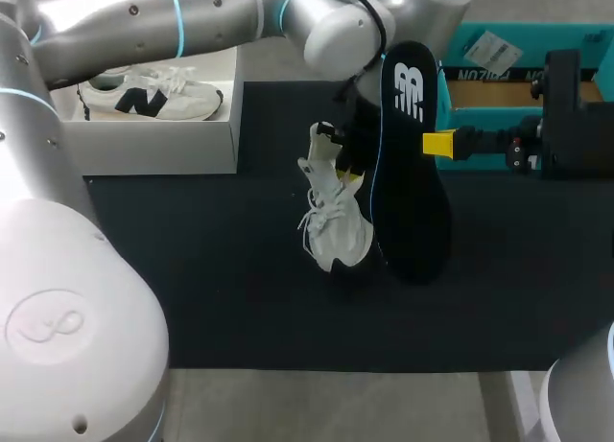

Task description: Take the shoe out of the shoebox, open the shoe tongue, remove and reinsert the insole, then place the shoe into the shoebox

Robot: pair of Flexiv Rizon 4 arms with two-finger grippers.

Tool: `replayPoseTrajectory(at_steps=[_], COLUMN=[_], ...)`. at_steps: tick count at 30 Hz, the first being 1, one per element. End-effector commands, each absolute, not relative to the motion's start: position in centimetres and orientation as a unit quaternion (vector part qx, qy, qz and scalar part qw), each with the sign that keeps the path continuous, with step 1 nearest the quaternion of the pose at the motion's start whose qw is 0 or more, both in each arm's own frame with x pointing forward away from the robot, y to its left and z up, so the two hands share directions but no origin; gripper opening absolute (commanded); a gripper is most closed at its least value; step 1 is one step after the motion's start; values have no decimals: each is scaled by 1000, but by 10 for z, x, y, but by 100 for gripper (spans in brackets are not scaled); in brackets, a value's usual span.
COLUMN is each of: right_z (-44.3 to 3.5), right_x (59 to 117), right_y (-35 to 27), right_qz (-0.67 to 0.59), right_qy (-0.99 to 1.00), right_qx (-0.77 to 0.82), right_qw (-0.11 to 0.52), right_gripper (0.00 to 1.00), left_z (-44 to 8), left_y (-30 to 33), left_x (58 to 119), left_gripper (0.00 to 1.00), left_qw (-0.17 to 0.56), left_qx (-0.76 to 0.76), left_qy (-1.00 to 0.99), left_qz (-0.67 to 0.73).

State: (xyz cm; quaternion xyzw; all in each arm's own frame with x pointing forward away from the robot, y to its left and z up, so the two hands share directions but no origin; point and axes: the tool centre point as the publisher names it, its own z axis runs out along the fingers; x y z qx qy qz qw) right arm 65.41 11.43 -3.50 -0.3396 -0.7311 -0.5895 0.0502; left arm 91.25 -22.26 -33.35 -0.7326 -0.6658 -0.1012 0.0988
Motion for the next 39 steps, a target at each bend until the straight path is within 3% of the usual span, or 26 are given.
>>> replayPoseTrajectory(at_steps=[1,31,32,33,35,37,39], right_z=[-36,-36,-36,-36,-36,-36,-36], right_x=[655,655,655,655,655,655,655], right_y=[116,116,116,116,116,116,116], right_qz=[-590,-590,-590,-590,-590,-590,-590], right_qy=[-731,-731,-731,-731,-731,-731,-731], right_qx=[-340,-340,-340,-340,-340,-340,-340], right_qw=[50,50,50,50,50,50,50], right_gripper=[0,0,0,0,0,0,0], left_z=[-331,-371,-372,-372,-372,-372,-371], left_y=[-221,-236,-236,-236,-237,-238,-238], left_x=[915,914,913,913,912,910,909], left_gripper=[0,0,17,25,40,48,75], left_qw=[103,150,151,151,151,150,148], left_qx=[-728,-726,-727,-728,-729,-728,-728], left_qy=[-668,-658,-657,-657,-657,-659,-661], left_qz=[-113,-132,-130,-128,-121,-117,-110])
